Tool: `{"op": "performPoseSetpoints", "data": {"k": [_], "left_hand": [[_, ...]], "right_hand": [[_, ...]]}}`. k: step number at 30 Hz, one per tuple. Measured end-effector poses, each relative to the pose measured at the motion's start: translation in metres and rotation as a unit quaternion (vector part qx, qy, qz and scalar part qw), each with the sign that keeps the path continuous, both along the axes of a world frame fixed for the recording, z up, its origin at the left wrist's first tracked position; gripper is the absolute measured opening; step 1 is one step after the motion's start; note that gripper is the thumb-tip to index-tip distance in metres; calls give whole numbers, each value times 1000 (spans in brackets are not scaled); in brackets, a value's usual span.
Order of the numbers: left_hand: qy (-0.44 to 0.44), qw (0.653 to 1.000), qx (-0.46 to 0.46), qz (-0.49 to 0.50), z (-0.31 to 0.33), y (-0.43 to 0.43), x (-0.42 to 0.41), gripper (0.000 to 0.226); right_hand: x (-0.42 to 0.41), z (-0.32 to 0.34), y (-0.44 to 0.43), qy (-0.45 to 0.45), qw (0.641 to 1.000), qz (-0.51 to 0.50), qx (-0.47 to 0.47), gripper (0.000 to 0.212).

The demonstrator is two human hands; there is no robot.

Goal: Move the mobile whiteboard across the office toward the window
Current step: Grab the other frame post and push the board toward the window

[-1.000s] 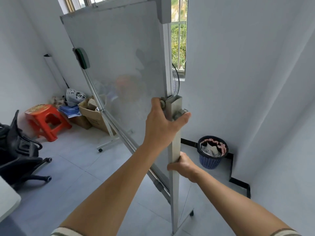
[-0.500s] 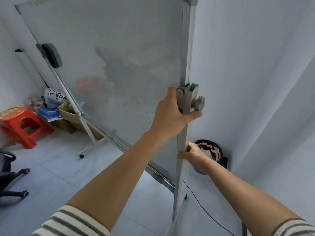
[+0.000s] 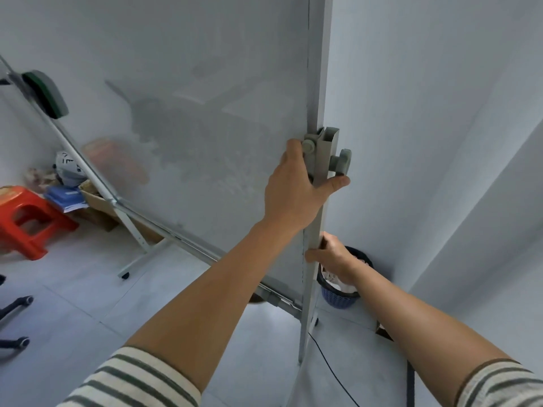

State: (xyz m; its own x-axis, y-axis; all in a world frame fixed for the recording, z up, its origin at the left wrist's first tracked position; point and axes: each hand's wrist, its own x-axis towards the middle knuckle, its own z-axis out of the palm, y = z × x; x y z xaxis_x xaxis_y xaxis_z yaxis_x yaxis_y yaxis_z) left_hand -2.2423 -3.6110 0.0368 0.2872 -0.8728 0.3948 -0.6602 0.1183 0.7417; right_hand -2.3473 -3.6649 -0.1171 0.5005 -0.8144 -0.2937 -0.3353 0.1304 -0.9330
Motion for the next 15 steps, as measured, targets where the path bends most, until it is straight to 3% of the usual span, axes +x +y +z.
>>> {"op": "performPoseSetpoints", "data": {"k": [7,10,12,15], "left_hand": [[16,999,16,28,0,-38,-20,72],[40,999,24,23,-1,-36,-17,61],[56,998,31,12,-6,-25,-10,54],[87,993,76,35,-23,5,10,54]], "right_hand": [[-14,-7,-51,32,998,45,-40,18],[-18,-23,-50,131,983,40,-118,27],[-27,-39,-38,225,955,48,-185,37],[-41,-72,-13,338,915,107,-192,39]]}}
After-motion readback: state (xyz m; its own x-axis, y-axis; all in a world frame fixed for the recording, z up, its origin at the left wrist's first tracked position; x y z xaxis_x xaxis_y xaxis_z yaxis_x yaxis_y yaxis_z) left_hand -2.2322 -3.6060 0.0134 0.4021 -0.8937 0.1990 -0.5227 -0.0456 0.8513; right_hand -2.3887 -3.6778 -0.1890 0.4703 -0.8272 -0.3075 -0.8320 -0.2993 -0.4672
